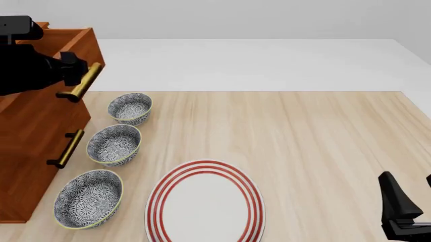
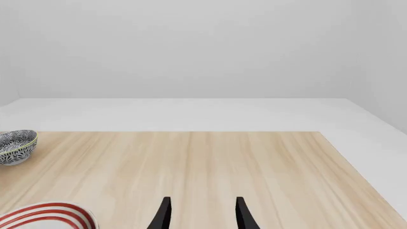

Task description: Open the top drawer of the cabinet.

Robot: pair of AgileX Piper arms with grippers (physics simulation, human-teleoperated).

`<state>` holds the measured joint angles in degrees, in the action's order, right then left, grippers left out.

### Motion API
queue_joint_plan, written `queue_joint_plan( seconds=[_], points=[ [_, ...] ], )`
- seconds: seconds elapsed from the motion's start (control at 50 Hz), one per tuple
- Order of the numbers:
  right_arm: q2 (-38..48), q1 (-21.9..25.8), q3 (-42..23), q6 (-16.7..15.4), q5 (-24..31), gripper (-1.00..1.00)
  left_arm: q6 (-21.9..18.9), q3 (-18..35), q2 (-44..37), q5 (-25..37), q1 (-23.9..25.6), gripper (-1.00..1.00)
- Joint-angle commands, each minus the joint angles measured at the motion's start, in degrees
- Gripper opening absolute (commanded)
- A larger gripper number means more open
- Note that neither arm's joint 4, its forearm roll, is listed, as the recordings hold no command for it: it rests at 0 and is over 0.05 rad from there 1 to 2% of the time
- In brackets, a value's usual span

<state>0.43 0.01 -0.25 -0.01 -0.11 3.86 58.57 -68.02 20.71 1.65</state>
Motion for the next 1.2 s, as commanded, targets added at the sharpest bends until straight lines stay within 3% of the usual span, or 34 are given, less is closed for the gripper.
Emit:
queue_joint_plan(
  seconds=[0.02,1.2],
  points=[
    [-0.01,0.0,0.0,0.0,0.0,1.0,0.45,-2.66,-1.32,1.4,1.3,1.0],
    [0.0,0.0,0.0,0.01,0.0,1.0,1.58,-2.17,-0.46,2.85,8.27,1.0]
  ],
)
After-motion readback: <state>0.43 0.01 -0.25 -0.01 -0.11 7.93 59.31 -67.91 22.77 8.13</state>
